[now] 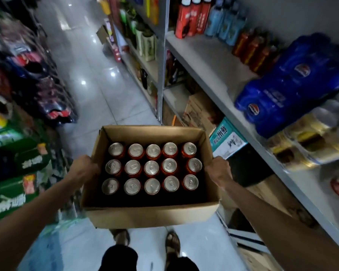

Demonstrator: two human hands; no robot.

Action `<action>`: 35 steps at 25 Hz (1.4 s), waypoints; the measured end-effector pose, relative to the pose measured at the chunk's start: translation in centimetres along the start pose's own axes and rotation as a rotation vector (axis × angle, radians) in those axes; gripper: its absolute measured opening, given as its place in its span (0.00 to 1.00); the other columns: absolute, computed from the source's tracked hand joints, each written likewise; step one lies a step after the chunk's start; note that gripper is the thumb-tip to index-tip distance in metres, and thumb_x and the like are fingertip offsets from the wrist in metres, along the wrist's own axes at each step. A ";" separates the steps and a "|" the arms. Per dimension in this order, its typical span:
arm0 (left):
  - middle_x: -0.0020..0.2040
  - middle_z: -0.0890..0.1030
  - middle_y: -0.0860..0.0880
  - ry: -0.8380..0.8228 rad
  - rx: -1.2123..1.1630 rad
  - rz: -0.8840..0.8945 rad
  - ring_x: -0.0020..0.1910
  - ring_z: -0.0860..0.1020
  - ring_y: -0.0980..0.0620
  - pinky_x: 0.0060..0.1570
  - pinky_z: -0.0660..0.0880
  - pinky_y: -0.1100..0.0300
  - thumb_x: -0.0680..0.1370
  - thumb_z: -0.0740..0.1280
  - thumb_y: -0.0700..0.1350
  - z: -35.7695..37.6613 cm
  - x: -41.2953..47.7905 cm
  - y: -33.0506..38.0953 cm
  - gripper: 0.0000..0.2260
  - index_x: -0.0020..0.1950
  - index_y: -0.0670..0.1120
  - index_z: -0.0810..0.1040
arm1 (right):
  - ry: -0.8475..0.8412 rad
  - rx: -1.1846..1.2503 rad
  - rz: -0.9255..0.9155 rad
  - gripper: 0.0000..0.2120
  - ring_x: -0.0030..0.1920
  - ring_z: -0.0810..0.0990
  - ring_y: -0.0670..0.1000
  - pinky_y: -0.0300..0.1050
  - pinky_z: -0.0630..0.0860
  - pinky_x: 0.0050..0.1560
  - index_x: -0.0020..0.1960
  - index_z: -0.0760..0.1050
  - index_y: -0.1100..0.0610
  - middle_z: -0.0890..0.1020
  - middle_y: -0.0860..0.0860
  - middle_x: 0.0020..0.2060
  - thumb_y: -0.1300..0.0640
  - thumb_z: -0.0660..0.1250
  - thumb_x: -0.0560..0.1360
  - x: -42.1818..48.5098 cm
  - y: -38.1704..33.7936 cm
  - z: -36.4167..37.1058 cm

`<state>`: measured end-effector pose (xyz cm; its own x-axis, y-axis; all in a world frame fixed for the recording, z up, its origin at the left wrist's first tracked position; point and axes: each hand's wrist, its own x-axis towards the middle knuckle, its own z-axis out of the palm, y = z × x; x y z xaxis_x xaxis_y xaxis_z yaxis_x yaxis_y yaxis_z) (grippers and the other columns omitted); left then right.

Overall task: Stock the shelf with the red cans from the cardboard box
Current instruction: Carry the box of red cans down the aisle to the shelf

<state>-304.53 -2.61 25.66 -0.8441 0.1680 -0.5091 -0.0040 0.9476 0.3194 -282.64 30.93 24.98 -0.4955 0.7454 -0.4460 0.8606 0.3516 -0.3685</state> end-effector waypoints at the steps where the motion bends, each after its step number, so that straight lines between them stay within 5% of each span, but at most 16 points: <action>1: 0.39 0.79 0.36 -0.006 0.012 0.027 0.39 0.79 0.40 0.37 0.70 0.55 0.71 0.71 0.37 -1.6 2.5 0.7 0.09 0.42 0.30 0.80 | -0.015 0.007 0.013 0.14 0.56 0.78 0.64 0.51 0.73 0.53 0.57 0.77 0.67 0.80 0.65 0.54 0.59 0.61 0.79 1.0 -1.8 0.0; 5: 0.47 0.81 0.34 0.011 0.090 0.151 0.51 0.80 0.37 0.42 0.68 0.57 0.75 0.67 0.39 -7.7 13.0 3.7 0.08 0.46 0.33 0.80 | 0.081 0.105 0.174 0.13 0.56 0.79 0.64 0.51 0.76 0.52 0.57 0.77 0.67 0.81 0.65 0.54 0.61 0.63 0.77 3.3 -8.7 0.9; 9: 0.31 0.76 0.43 -0.067 0.206 0.319 0.34 0.78 0.45 0.28 0.66 0.61 0.66 0.74 0.40 -13.8 21.9 8.4 0.11 0.28 0.42 0.73 | 0.167 0.172 0.344 0.13 0.55 0.81 0.64 0.53 0.77 0.52 0.56 0.77 0.68 0.81 0.66 0.53 0.63 0.65 0.74 4.7 -14.5 1.6; 14: 0.34 0.75 0.45 -0.123 0.264 0.430 0.31 0.73 0.49 0.26 0.65 0.63 0.64 0.74 0.40 -16.3 30.3 15.2 0.10 0.35 0.42 0.73 | 0.212 0.323 0.524 0.15 0.55 0.80 0.64 0.53 0.76 0.51 0.57 0.78 0.67 0.80 0.67 0.54 0.59 0.63 0.75 8.0 -17.4 3.9; 21: 0.34 0.76 0.43 -0.223 0.366 0.522 0.34 0.75 0.44 0.28 0.66 0.59 0.65 0.74 0.38 -12.3 37.8 20.4 0.11 0.35 0.40 0.71 | 0.216 0.423 0.724 0.11 0.48 0.81 0.65 0.48 0.70 0.39 0.48 0.81 0.67 0.82 0.68 0.47 0.61 0.64 0.73 10.9 -18.6 8.6; 28: 0.30 0.73 0.46 -0.381 0.517 0.709 0.30 0.73 0.47 0.28 0.68 0.60 0.68 0.70 0.37 -4.1 41.5 24.9 0.10 0.31 0.41 0.70 | 0.284 0.448 0.949 0.10 0.46 0.79 0.67 0.51 0.71 0.38 0.47 0.80 0.70 0.81 0.70 0.44 0.64 0.63 0.73 9.0 -17.2 13.4; 31: 0.33 0.77 0.44 -0.457 0.569 0.713 0.35 0.78 0.44 0.34 0.75 0.56 0.68 0.72 0.40 0.2 41.5 25.1 0.07 0.35 0.40 0.75 | 0.296 0.461 1.062 0.09 0.45 0.79 0.68 0.52 0.70 0.38 0.46 0.79 0.69 0.80 0.70 0.43 0.64 0.64 0.73 7.3 -15.5 15.7; 35: 0.39 0.79 0.41 -0.454 0.606 0.716 0.43 0.79 0.41 0.38 0.73 0.56 0.69 0.73 0.41 7.7 40.5 23.5 0.09 0.36 0.41 0.73 | 0.323 0.501 1.148 0.09 0.45 0.78 0.68 0.50 0.69 0.37 0.45 0.79 0.68 0.80 0.70 0.43 0.63 0.63 0.73 6.5 -10.4 21.1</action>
<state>-334.66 28.51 6.39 -0.2617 0.7118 -0.6518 0.7940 0.5427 0.2739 -297.35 20.18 8.71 0.6043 0.6047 -0.5188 0.5999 -0.7739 -0.2032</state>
